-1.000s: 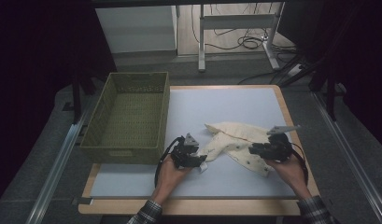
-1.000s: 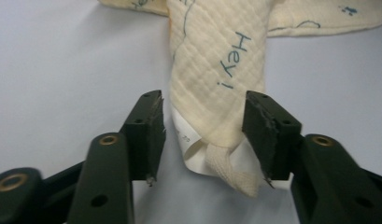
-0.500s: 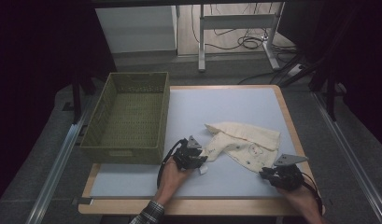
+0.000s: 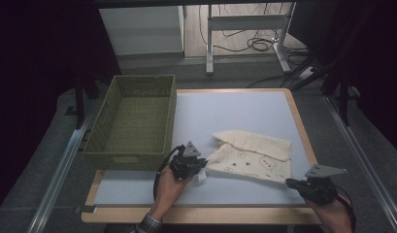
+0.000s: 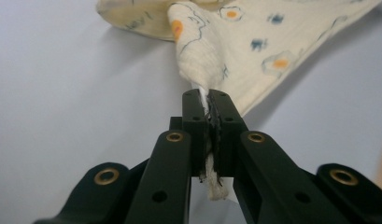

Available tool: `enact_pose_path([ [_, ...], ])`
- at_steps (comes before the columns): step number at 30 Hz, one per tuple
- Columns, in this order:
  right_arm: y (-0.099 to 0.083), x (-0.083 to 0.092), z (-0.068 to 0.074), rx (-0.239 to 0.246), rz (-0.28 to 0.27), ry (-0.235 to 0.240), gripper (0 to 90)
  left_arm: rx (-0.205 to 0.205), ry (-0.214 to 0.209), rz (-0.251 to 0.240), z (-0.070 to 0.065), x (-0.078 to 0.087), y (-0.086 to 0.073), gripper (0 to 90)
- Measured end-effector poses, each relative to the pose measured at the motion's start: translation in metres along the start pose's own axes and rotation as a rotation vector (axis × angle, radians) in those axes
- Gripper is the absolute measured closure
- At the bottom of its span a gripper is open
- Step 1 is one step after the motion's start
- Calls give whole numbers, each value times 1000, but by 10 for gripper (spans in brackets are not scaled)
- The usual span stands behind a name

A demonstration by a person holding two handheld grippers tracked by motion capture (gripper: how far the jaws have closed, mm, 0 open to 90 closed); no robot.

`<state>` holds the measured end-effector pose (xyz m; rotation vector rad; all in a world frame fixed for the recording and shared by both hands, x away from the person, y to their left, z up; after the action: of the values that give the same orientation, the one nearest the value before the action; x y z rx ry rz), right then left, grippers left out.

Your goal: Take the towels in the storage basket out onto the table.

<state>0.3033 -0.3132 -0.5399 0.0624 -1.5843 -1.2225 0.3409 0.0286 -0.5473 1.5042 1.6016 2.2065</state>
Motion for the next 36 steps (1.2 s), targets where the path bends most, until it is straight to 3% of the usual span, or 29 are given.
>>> enact_pose_path([
  [4,-12,10,5,-30,-5,27,884,12,-40,18,-10,7,-14,856],
  [6,-23,9,11,-48,10,60,879,20,-73,54,-20,6,-28,839],
  [8,-28,8,12,-53,18,67,873,14,-69,66,-23,4,-34,813],
  [10,-35,5,14,-59,29,71,829,14,-55,63,-20,4,-35,705],
  [14,-28,14,7,-70,-16,54,786,39,-35,13,-9,10,-21,593],
  [16,-18,15,-2,-70,-40,33,781,57,-37,-14,-2,5,-6,569],
  [17,-18,15,-2,-70,-40,33,781,57,-37,-14,-2,5,-6,566],
  [18,-10,11,-11,-71,-54,21,779,57,-38,-19,1,-3,3,565],
  [19,-10,11,-11,-71,-54,21,779,57,-38,-19,1,-3,3,565],
  [20,-2,5,-20,-66,-64,8,775,55,-24,-18,5,-16,12,566],
  [25,14,-15,-38,-51,-59,-20,751,68,-2,-36,18,-38,31,568],
  [28,20,-28,-49,-26,-33,-52,724,89,4,-38,27,-49,38,545],
  [33,17,-40,-58,-18,-10,-63,710,121,-11,-11,33,-65,38,501],
  [35,16,-42,-58,-4,-12,-67,716,141,-28,9,34,-73,35,556],
  [36,15,-42,-59,1,-13,-83,777,153,-44,19,35,-79,34,612],
])
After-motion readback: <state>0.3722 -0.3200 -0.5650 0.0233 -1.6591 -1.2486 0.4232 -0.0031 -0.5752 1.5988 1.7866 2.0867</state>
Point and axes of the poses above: each handheld gripper's, and its own axes: x roughly backward along the jaws, y roughly out of its top, z roughly to its left, the point moved 7 cm from there along -x, roughly forward along the jaws, and after that the axes turned 7 degrees about y, right-handed, at the moved point
